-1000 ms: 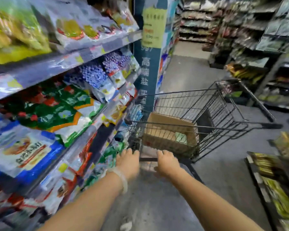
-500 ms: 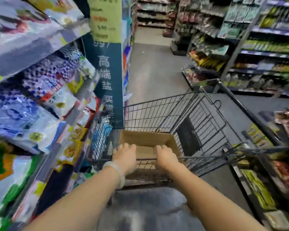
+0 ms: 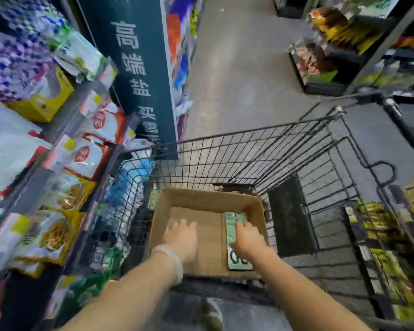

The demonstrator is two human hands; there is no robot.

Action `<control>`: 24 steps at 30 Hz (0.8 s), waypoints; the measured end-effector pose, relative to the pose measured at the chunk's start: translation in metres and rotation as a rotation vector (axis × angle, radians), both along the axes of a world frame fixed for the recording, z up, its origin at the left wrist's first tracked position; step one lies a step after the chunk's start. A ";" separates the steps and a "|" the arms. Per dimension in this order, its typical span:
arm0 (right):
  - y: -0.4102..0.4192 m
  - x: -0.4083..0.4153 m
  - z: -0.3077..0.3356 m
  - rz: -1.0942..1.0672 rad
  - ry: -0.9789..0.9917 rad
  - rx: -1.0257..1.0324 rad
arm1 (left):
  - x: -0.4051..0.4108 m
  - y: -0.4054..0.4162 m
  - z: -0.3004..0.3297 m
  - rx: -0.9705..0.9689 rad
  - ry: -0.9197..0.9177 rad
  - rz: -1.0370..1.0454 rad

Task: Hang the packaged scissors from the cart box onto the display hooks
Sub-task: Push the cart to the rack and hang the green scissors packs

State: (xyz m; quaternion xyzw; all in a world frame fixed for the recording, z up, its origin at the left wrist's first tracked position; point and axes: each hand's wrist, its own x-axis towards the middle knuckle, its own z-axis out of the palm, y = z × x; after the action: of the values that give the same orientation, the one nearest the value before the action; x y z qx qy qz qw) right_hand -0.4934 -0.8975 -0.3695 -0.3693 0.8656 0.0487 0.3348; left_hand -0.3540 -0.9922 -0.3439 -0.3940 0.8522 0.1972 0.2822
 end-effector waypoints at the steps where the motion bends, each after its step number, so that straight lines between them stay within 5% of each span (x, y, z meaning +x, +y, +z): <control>1: -0.005 -0.010 -0.013 0.008 -0.027 0.028 | -0.010 -0.006 -0.012 0.039 -0.010 0.024; 16: -0.013 -0.076 -0.210 -0.437 -0.309 0.202 | -0.066 -0.006 -0.215 0.442 -0.045 0.480; 24: -0.014 -0.062 -0.233 -0.369 -0.069 0.218 | -0.087 0.005 -0.234 0.501 -0.070 0.508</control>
State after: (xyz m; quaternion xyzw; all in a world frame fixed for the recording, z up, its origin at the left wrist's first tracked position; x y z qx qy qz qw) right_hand -0.5550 -0.9120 -0.6027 -0.1676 0.8962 0.0671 0.4052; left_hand -0.4413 -0.9877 -0.5779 -0.5184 0.6422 0.4502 0.3409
